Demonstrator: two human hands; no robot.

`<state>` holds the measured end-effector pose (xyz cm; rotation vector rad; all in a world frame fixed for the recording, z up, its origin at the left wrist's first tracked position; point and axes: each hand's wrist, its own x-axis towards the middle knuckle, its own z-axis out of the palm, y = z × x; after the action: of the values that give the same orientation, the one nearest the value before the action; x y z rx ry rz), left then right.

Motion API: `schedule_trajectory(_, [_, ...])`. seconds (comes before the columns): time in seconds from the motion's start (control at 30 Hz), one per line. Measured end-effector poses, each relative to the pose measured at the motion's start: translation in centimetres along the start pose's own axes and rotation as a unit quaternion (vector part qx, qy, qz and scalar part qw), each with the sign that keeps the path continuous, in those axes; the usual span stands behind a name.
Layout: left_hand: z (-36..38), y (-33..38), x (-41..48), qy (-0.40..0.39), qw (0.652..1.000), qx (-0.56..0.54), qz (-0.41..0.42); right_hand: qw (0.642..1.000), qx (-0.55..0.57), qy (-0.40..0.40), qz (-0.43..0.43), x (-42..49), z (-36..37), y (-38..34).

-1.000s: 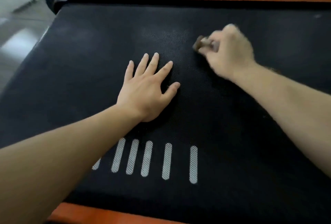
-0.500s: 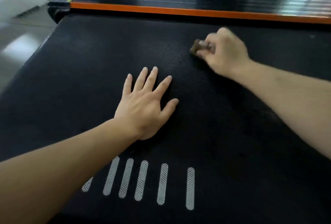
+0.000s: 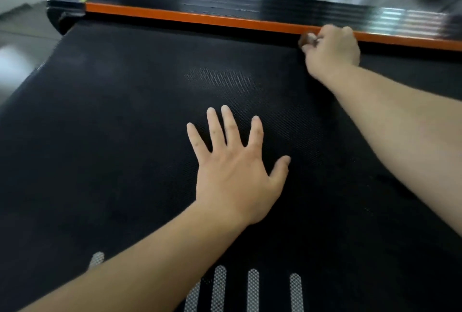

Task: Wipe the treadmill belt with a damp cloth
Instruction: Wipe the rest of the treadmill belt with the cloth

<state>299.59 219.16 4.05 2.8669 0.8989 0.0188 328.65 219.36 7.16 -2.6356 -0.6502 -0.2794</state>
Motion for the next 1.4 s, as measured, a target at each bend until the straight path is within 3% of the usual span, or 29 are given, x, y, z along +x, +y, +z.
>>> schedule_trajectory(0.1, [-0.3, 0.1, -0.1, 0.003, 1.0, -0.009, 0.004, 0.996, 0.019, -0.034, -0.086, -2.7, 0.4, -0.8])
schedule_trajectory(0.17, [-0.4, 0.1, -0.1, -0.005, 1.0, -0.008, 0.007, 0.995, 0.008, -0.044, -0.094, -2.3, -0.5, 0.3])
schedule_trajectory(0.3, [-0.6, 0.1, 0.0, -0.007, 1.0, -0.006, 0.006, 0.998, -0.006, -0.002, 0.057, 0.6, -2.2, 2.8])
schedule_trajectory(0.5, [-1.5, 1.0, -0.1, -0.023, 1.0, -0.017, -0.001, 0.986, 0.018, -0.069, -0.151, -3.3, -1.7, 3.4])
schedule_trajectory(0.63, [-1.1, 3.6, -1.3, -0.036, 0.998, -0.058, -0.003, 0.999, 0.023, -0.021, -0.042, 0.0, -2.3, 5.2])
schedule_trajectory(0.67, [-0.8, 4.0, -1.5, -0.022, 0.998, -0.058, -0.008, 0.999, 0.018, -0.016, -0.049, -0.5, -2.1, 4.8])
schedule_trajectory(0.83, [0.2, 4.3, -2.0, 0.025, 0.999, -0.032, -0.02, 0.971, 0.019, -0.072, -0.229, -5.2, -3.2, 5.6])
schedule_trajectory(0.87, [0.3, 4.4, -2.0, 0.028, 0.999, -0.029, -0.02, 0.975, 0.001, -0.061, -0.216, -4.3, -3.7, 6.6])
schedule_trajectory(0.97, [0.2, 4.7, -1.9, 0.031, 0.999, -0.028, -0.02, 0.998, -0.013, -0.034, -0.051, -2.0, -4.8, 8.1])
schedule_trajectory(1.0, [0.1, 4.8, -1.9, 0.025, 0.999, -0.026, -0.023, 0.998, -0.016, -0.034, -0.05, -2.9, -4.9, 7.7])
schedule_trajectory(1.13, [-0.2, 4.8, -1.7, 0.009, 0.999, -0.018, -0.033, 0.962, 0.032, -0.069, -0.261, -10.2, -5.1, 6.6])
schedule_trajectory(1.2, [-0.2, 4.9, -1.8, 0.006, 0.999, -0.02, -0.037, 0.946, 0.04, -0.083, -0.309, -11.0, -5.9, 8.3])
schedule_trajectory(1.33, [-0.1, 4.9, -1.7, 0.007, 0.999, -0.026, -0.041, 0.984, 0.021, -0.032, -0.175, -8.3, -6.7, 10.7])
schedule_trajectory(1.4, [0.0, 4.8, -1.5, 0.009, 0.999, -0.027, -0.041, 0.98, 0.025, -0.029, -0.193, -10.7, -6.6, 10.2])
